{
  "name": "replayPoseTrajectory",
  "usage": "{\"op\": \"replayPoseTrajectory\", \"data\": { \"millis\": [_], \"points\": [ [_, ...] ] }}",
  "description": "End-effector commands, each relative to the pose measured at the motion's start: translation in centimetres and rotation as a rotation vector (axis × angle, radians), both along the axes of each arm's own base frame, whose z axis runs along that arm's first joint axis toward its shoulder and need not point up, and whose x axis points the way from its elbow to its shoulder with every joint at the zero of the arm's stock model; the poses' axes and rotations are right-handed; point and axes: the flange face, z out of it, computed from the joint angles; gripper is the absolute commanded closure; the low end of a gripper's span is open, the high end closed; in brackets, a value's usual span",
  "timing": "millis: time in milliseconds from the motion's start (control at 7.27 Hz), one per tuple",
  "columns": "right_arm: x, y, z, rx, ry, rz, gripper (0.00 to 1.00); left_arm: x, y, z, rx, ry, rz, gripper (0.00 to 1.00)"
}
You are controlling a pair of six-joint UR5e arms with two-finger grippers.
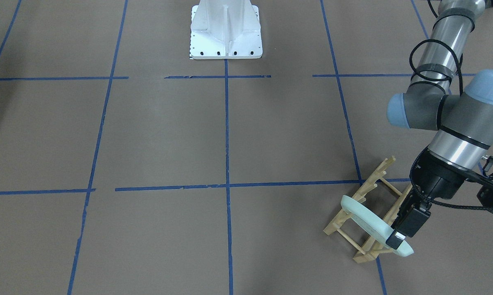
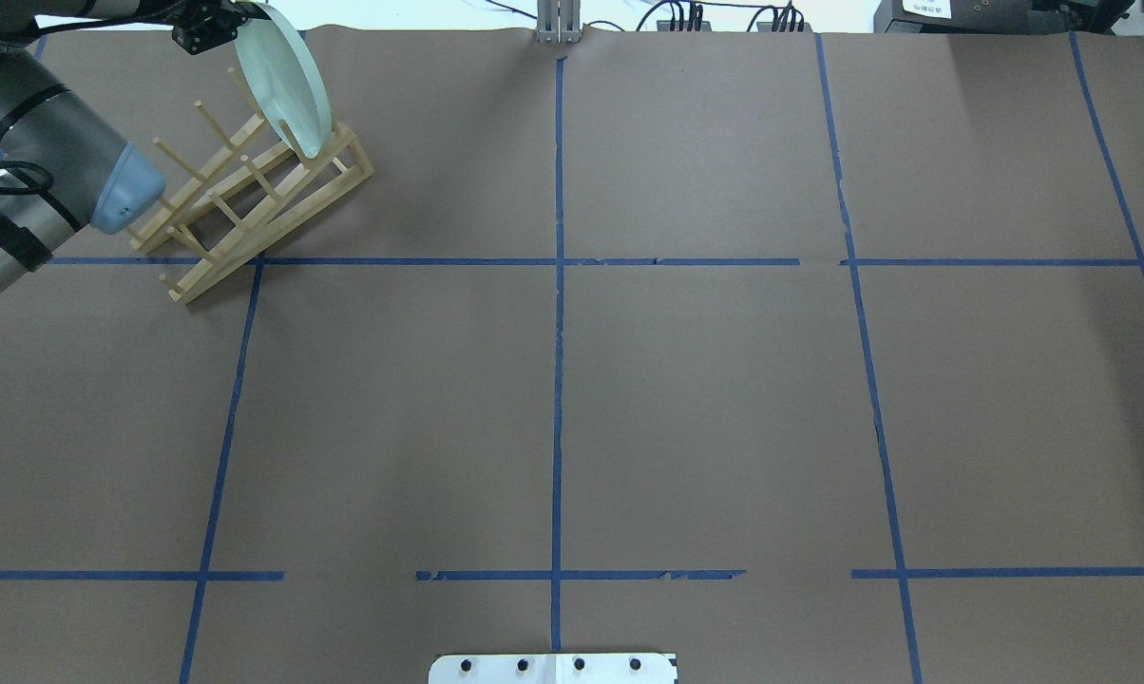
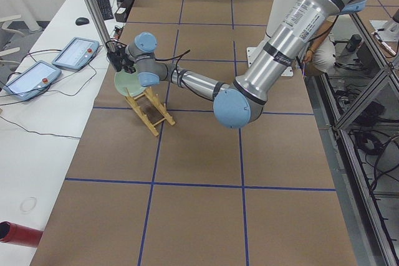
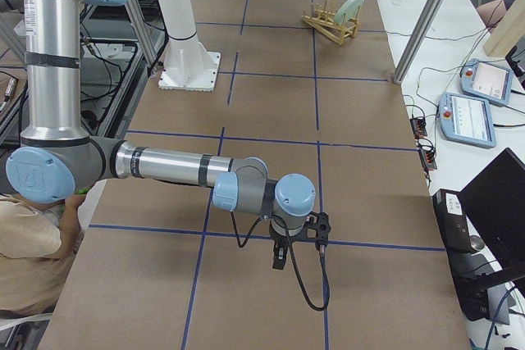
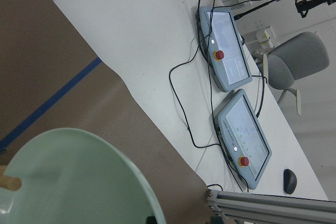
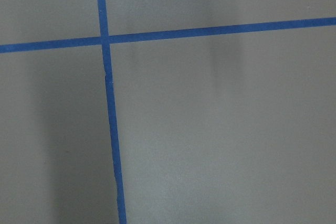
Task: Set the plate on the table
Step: 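Move the left gripper to the pale green plate's rim and grasp it, then lift the plate out of the wooden rack with the left gripper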
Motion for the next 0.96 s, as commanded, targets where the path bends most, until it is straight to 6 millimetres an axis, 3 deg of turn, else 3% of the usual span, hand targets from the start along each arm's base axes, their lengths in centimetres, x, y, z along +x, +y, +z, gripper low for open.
{"op": "replayPoseTrajectory", "data": {
  "millis": [0, 275, 550, 688, 825],
  "points": [
    [0.0, 0.0, 0.0, 0.0, 0.0, 0.0, 0.0, -0.3, 0.0, -0.9, 0.0, 0.017, -0.007, 1.0],
    [0.0, 0.0, 0.0, 0.0, 0.0, 0.0, 0.0, -3.0, 2.8, -6.8, 0.009, 0.156, -0.045, 1.0],
    [0.0, 0.0, 0.0, 0.0, 0.0, 0.0, 0.0, -4.6, 6.2, -13.3, -0.097, 0.133, -0.057, 1.0],
    [0.0, 0.0, 0.0, 0.0, 0.0, 0.0, 0.0, -3.7, 8.2, -15.0, -0.184, 0.074, -0.037, 1.0],
    [0.0, 0.0, 0.0, 0.0, 0.0, 0.0, 0.0, 2.9, 11.9, -15.7, -0.256, -0.031, 0.081, 1.0]
  ]
}}
